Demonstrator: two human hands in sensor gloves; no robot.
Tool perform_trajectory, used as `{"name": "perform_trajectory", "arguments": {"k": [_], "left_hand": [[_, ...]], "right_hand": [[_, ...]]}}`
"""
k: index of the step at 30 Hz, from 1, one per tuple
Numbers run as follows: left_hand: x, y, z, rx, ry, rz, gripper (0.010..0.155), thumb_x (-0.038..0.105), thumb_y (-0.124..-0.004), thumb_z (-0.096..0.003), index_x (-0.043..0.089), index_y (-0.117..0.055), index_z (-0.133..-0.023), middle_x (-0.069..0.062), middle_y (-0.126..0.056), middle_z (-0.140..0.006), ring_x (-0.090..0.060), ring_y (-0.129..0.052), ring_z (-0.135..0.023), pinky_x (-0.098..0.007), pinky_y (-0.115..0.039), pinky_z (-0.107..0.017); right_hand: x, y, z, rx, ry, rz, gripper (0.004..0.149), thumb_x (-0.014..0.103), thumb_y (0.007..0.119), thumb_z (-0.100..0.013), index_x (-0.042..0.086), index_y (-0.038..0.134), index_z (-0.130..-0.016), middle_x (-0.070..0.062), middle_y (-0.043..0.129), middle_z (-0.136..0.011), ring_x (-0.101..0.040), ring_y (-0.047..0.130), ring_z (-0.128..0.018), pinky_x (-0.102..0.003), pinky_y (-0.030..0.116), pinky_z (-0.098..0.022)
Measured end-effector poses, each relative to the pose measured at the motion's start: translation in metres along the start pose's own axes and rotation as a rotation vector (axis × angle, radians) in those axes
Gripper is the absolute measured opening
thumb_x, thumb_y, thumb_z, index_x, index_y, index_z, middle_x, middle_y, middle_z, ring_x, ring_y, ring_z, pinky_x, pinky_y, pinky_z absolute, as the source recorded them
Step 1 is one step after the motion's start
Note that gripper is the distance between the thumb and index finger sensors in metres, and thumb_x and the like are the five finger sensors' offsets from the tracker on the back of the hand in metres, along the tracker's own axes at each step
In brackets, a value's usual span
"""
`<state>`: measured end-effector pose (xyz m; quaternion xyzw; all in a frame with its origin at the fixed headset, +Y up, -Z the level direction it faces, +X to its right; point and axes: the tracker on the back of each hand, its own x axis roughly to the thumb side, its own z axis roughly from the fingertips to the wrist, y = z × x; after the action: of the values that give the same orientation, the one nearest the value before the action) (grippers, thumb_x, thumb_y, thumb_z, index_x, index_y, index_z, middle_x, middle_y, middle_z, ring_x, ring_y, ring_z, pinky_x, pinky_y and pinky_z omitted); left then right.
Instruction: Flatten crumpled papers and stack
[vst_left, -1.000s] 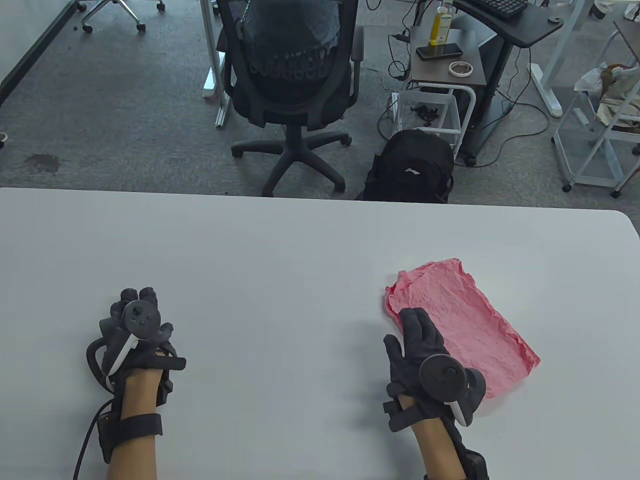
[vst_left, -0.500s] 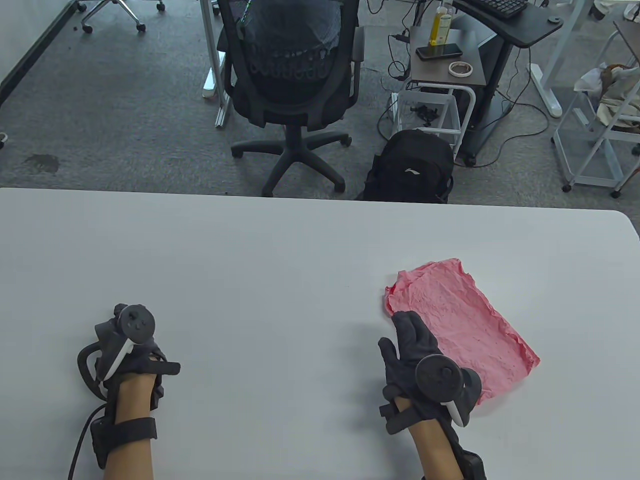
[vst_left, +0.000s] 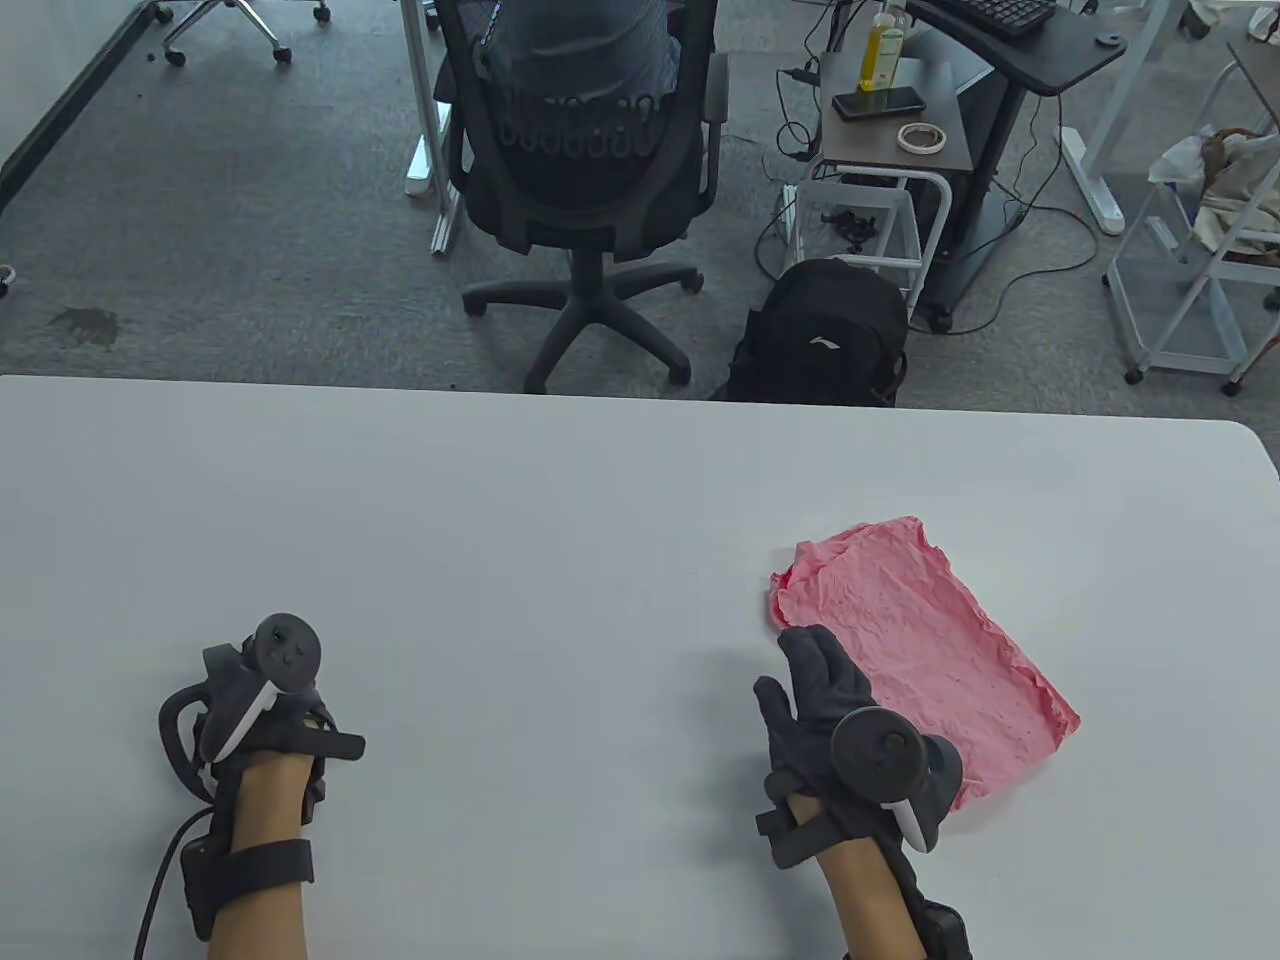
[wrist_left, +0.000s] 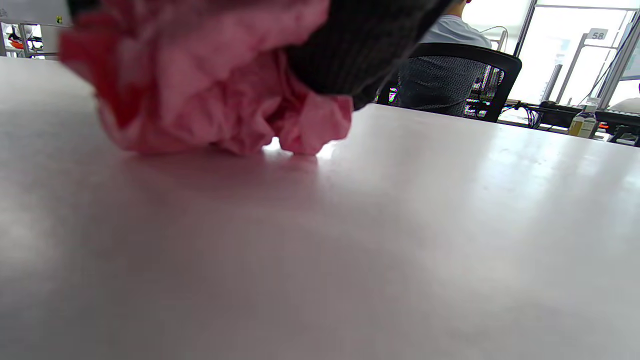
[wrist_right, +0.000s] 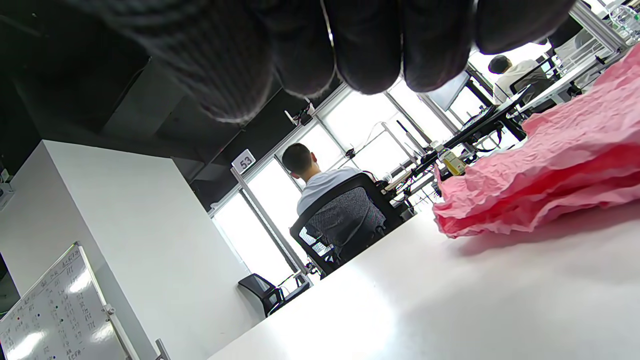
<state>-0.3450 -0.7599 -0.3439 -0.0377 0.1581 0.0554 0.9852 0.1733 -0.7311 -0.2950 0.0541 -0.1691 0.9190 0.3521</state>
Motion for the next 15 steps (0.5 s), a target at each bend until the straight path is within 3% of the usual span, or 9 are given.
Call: {"name": "perform_trajectory", "arguments": {"k": [7, 15], "left_hand": [[0.005, 0.005, 0.005, 0.004, -0.049, 0.07, 0.044, 0.025, -0.086, -0.0459, 0.016, -0.088, -0.089, -0.014, -0.083, -0.087, -0.043, -0.087, -0.065, -0.05, -0.078, -0.043], [0.046, 0.036, 0.037, 0.114, -0.235, 0.191, 0.044, 0.026, -0.084, -0.0463, 0.017, -0.086, -0.089, -0.014, -0.084, -0.085, -0.041, -0.09, -0.062, -0.048, -0.08, -0.04]], "right_hand": [[0.002, 0.004, 0.0, 0.018, -0.01, -0.006, 0.059, 0.036, 0.078, -0.051, 0.009, 0.06, -0.101, -0.028, 0.059, -0.103, -0.057, 0.063, -0.086, -0.069, 0.055, -0.056], [0.013, 0.014, 0.001, 0.075, -0.069, -0.053, 0.059, 0.036, 0.078, -0.051, 0.009, 0.061, -0.101, -0.028, 0.059, -0.103, -0.056, 0.063, -0.087, -0.069, 0.055, -0.057]]}}
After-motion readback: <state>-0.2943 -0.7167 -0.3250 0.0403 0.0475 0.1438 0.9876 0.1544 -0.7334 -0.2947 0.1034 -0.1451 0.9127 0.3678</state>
